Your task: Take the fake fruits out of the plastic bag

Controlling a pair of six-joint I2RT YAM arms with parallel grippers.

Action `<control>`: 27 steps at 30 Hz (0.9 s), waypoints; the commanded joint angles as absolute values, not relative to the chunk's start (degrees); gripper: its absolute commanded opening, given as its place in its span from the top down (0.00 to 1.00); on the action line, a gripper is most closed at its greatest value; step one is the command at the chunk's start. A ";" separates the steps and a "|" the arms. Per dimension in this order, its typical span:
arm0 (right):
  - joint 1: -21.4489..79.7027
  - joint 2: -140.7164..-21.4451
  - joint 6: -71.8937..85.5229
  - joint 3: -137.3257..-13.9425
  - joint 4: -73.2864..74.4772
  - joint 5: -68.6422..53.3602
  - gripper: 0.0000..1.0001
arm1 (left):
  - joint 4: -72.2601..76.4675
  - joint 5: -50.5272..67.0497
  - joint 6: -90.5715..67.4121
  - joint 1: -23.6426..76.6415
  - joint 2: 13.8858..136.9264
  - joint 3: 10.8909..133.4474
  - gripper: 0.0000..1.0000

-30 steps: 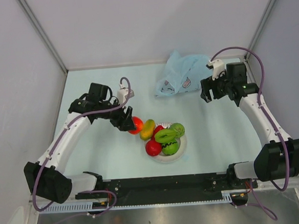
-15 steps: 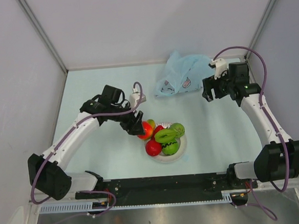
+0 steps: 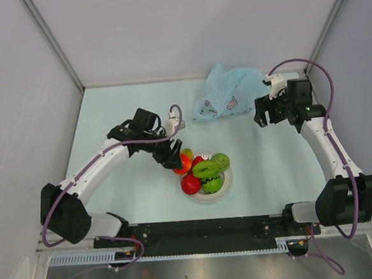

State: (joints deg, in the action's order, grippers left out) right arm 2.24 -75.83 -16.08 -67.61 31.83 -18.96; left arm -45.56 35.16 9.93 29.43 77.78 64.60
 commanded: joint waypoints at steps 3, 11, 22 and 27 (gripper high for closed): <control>1.67 -74.88 -15.12 -66.89 30.06 -20.13 0.17 | -43.51 34.54 8.35 30.58 77.70 63.98 0.43; 1.41 -74.97 -15.12 -66.80 29.88 -20.13 0.17 | -42.80 33.84 7.82 31.64 78.57 63.98 0.33; 0.70 -74.97 -15.29 -66.45 29.88 -20.48 0.17 | -43.33 32.17 8.00 32.17 79.54 65.65 0.18; 0.53 -74.97 -15.29 -66.36 29.71 -20.57 0.17 | -43.50 32.26 8.44 32.61 79.98 66.27 0.15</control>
